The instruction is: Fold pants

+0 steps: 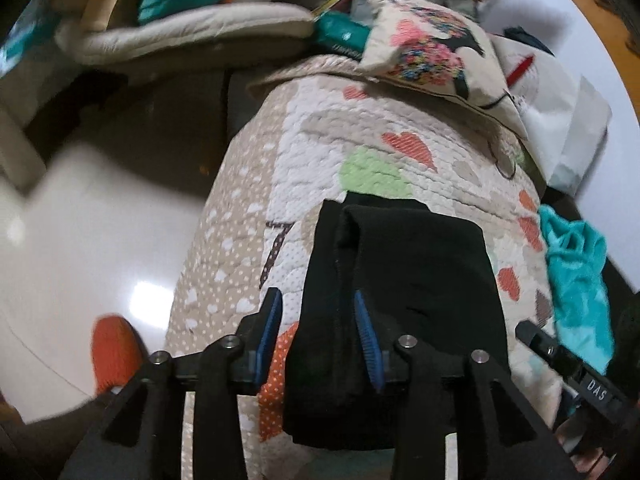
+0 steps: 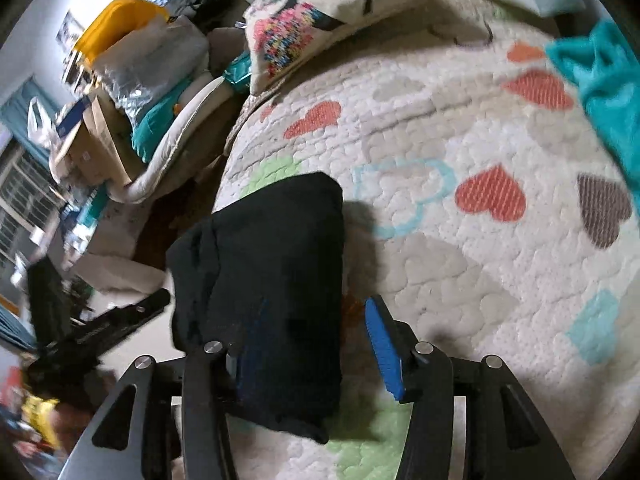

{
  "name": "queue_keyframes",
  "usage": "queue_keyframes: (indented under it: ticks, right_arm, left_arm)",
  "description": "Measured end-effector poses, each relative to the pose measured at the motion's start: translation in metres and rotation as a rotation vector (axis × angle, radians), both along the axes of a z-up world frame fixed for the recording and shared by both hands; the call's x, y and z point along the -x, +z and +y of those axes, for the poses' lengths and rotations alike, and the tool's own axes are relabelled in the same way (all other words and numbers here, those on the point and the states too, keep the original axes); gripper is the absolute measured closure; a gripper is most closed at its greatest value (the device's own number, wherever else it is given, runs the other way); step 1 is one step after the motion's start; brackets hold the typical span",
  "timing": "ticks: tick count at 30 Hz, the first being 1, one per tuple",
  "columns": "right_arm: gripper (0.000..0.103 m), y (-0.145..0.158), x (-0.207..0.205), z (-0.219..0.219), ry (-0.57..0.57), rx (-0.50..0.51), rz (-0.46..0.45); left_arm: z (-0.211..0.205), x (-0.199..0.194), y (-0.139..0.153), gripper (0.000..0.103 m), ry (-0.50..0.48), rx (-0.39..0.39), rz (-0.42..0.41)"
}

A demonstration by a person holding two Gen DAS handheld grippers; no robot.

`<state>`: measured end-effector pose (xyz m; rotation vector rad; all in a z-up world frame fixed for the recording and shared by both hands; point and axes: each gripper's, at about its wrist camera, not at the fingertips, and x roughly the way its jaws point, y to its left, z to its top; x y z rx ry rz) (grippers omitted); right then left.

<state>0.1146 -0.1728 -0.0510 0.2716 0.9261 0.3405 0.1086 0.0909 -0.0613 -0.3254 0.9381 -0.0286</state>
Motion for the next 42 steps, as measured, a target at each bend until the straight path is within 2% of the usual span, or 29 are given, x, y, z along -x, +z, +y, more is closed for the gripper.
queue_keyframes:
  ticks: [3, 7, 11, 13, 17, 22, 31, 42]
  right_arm:
    - [0.046, 0.004, 0.002, 0.002, -0.040, 0.070, -0.047]
    - [0.043, 0.005, 0.004, -0.001, -0.075, 0.088, -0.066]
    - [0.042, 0.010, 0.008, 0.003, -0.083, 0.140, -0.098]
    - [0.037, 0.013, 0.010, 0.009, -0.070, 0.171, -0.120]
    - [0.035, 0.015, 0.015, 0.020, -0.038, 0.217, -0.152]
    - [0.029, 0.016, 0.020, 0.029, -0.010, 0.248, -0.174]
    - [0.027, 0.016, 0.021, 0.028, -0.022, 0.247, -0.175]
    - [0.025, 0.015, 0.024, 0.038, 0.012, 0.288, -0.191]
  left_arm:
    - [-0.012, 0.004, 0.007, 0.056, -0.014, -0.099, -0.039]
    - [-0.023, 0.008, 0.012, 0.051, -0.021, -0.204, -0.075]
    - [-0.026, 0.010, 0.015, 0.044, -0.020, -0.240, -0.095]
    - [-0.027, 0.011, 0.017, 0.044, -0.018, -0.251, -0.101]
    - [-0.027, 0.012, 0.017, 0.043, -0.017, -0.273, -0.100]
    - [-0.027, 0.012, 0.015, 0.043, -0.016, -0.272, -0.091]
    - [-0.025, 0.009, 0.009, 0.043, -0.021, -0.242, -0.058]
    - [-0.018, 0.006, 0.001, 0.043, -0.017, -0.169, -0.005]
